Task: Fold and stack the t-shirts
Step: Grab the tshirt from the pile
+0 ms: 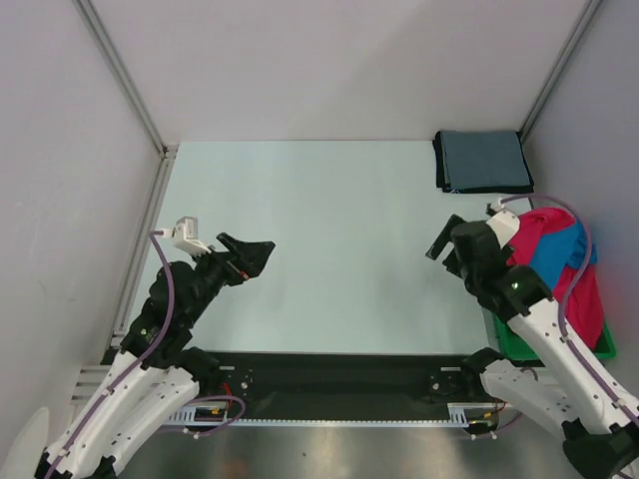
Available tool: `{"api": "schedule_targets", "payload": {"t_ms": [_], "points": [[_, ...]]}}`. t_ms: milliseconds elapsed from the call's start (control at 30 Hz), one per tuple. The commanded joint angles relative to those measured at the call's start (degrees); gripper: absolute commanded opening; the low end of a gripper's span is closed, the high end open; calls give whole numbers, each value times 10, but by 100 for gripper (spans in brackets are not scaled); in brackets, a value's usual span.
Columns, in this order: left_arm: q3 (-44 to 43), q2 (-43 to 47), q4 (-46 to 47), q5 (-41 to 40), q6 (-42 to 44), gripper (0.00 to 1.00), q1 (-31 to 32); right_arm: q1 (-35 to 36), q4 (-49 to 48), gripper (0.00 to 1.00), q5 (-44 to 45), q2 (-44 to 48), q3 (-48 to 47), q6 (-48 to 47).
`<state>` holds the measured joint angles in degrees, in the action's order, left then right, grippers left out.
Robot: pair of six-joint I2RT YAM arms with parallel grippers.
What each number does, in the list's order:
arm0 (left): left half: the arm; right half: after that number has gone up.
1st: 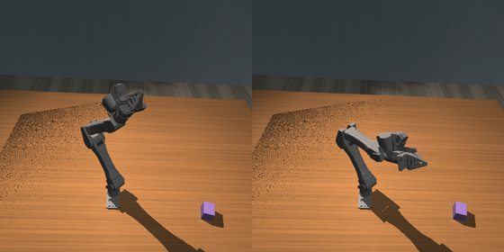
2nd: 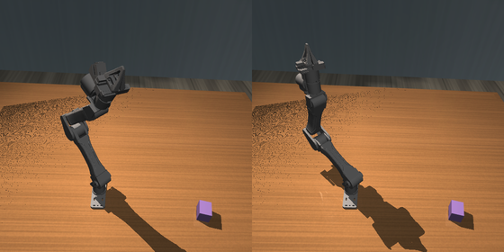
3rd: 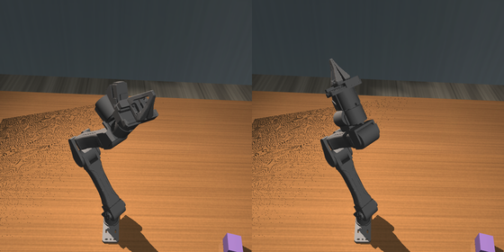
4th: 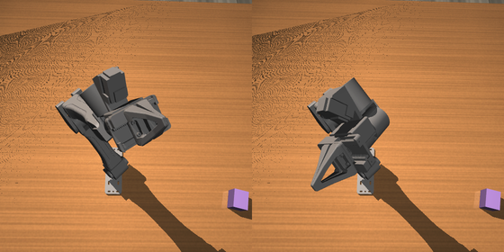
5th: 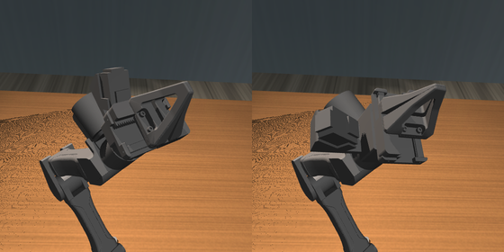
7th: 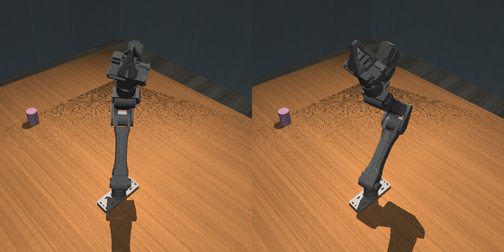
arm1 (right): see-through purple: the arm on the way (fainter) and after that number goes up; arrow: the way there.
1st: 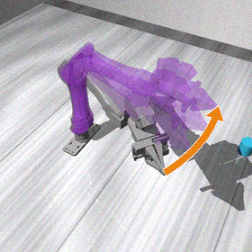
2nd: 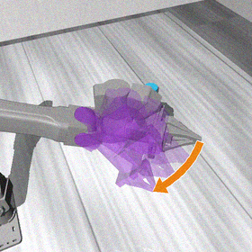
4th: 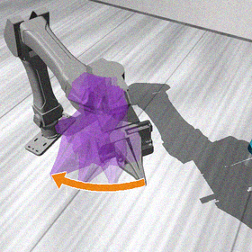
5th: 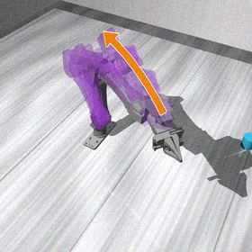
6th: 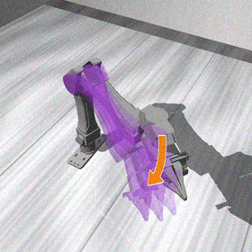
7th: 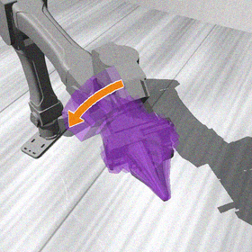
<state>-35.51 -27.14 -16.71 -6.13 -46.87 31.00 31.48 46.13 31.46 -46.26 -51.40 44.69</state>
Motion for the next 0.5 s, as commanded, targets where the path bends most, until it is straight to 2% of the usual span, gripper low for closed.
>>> {"api": "schedule_targets", "payload": {"t_ms": [0, 67, 200, 267, 367, 400, 467], "points": [[-14, 13, -8, 56, 69, 100, 3, -96, 65, 100, -34, -43, -58, -63], [-14, 6, -3, 111, 70, 100, 3, -156, 45, 100, -105, -69, -80, -107], [-11, -30, 14, 187, 52, 100, 3, -241, 7, 100, -172, -109, -110, -178], [-4, -50, 25, 225, 49, 100, 3, -272, -31, 100, -163, -124, -122, -186], [4, -61, 48, 250, 44, 100, 3, -325, -59, 94, -151, -180, -161, -202], [4, -66, 55, 255, 47, 100, 3, -333, -66, 89, -145, -196, -169, -209], [0, -72, 58, 263, 51, 100, 3, -341, -65, 86, -93, -257, -207, -215]]}}
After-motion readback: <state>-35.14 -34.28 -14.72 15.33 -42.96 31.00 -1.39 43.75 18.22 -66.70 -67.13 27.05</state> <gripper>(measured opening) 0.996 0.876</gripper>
